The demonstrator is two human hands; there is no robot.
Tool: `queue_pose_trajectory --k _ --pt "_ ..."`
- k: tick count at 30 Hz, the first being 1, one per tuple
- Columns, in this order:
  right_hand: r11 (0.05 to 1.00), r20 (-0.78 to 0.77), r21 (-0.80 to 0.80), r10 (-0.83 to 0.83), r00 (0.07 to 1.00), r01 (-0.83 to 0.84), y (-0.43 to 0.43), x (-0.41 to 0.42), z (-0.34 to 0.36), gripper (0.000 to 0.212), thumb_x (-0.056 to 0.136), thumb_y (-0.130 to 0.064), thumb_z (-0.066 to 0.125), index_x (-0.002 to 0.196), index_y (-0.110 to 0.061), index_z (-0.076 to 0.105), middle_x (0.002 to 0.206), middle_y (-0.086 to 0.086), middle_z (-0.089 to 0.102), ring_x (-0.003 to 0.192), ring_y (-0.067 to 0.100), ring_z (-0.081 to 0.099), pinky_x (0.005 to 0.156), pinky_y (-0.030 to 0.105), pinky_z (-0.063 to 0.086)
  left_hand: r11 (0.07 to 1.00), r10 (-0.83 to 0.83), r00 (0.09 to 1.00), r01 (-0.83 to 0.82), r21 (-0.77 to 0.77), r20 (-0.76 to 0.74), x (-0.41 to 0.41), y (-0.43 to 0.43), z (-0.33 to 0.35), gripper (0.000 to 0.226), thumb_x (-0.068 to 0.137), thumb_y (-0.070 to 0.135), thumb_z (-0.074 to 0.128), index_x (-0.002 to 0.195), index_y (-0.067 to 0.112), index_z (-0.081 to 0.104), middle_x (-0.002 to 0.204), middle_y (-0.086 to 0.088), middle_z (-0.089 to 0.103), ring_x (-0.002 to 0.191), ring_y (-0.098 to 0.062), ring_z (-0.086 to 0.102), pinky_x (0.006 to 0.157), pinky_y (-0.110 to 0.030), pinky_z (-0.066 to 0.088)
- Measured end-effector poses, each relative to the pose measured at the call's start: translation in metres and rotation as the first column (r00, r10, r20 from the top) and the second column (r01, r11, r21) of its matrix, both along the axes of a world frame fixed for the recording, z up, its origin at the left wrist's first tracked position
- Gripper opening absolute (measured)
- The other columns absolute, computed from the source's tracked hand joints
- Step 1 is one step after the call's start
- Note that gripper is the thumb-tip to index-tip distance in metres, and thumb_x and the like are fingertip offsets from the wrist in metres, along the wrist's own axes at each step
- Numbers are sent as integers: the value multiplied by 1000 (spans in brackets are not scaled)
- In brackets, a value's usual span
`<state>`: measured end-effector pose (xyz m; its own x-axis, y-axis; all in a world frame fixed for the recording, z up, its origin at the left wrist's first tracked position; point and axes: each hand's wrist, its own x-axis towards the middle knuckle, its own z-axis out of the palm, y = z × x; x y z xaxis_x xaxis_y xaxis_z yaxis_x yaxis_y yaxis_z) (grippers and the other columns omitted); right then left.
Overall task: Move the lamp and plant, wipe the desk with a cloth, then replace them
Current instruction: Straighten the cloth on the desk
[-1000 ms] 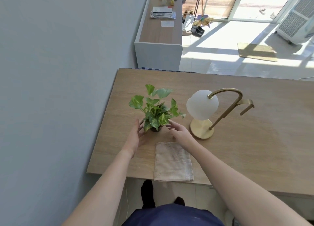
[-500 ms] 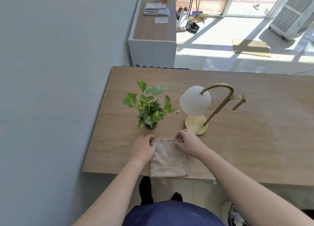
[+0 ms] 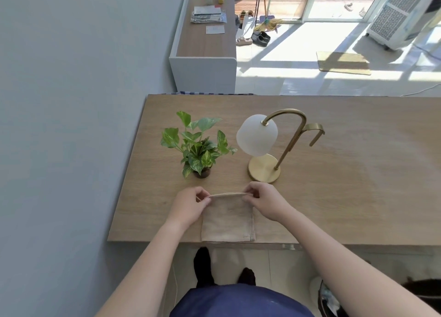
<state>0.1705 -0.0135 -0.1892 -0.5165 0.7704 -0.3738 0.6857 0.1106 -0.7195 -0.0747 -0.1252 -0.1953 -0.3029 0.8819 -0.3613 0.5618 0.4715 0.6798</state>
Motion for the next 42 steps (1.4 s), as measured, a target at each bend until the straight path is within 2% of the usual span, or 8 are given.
queue_pose_trajectory --k 6,12,18,22,31,36,39,42 --pt "996 -179 -38 -91 980 86 -1 47 34 12 99 -18 75 100 -30 77 89 3 75 78 17 66 83 36 57 992 -62 993 51 116 97 31 -3 51 6 98 35 76 92 34 76 91 18 76 88 1 69 81 -24 57" --pt "975 -277 16 -210 938 223 -3 110 71 12 98 -14 77 103 -24 79 91 -2 76 77 16 69 77 28 57 972 -141 972 100 213 187 88 13 79 6 97 32 77 92 33 77 89 16 76 81 -1 69 72 -14 49" --pt "965 -226 -28 -261 938 262 -13 185 76 13 97 -19 79 101 -32 81 95 11 74 81 20 69 85 49 60 966 -236 917 187 176 321 149 16 73 3 96 27 80 94 25 79 89 8 80 80 -3 73 75 -20 58" --pt "953 -89 -95 -296 951 287 -19 224 59 10 98 -21 78 101 -30 81 94 7 75 81 27 70 86 48 61 953 -301 873 289 89 385 184 25 43 5 95 16 81 95 12 78 89 -3 81 76 -6 76 72 -19 55" --pt "916 105 -26 -396 912 400 31 233 18 4 97 -21 75 99 -23 78 92 2 72 82 17 67 85 45 60 957 -287 931 290 22 225 222 95 -11 4 96 18 77 92 19 79 82 5 74 75 -11 68 78 -31 57" --pt "905 98 59 -426 900 422 62 218 2 4 98 -18 73 100 -21 76 85 -4 67 84 17 62 69 24 47 970 -241 962 237 52 129 220 123 -20 10 100 24 73 105 19 80 93 9 74 87 -9 68 83 -26 51" --pt "882 106 157 -463 880 445 69 211 -6 15 102 -20 68 116 -21 72 108 -2 69 99 19 66 79 24 49 964 -239 968 228 134 79 220 126 -17 23 104 25 68 124 17 75 108 6 74 95 -8 68 91 -28 54" --pt "882 126 319 -403 906 348 55 203 -11 38 105 -20 62 143 -15 61 142 2 60 123 23 62 105 38 51 900 -356 928 372 226 -110 219 109 -20 45 106 34 63 148 18 59 140 3 64 129 -13 59 113 -31 47"
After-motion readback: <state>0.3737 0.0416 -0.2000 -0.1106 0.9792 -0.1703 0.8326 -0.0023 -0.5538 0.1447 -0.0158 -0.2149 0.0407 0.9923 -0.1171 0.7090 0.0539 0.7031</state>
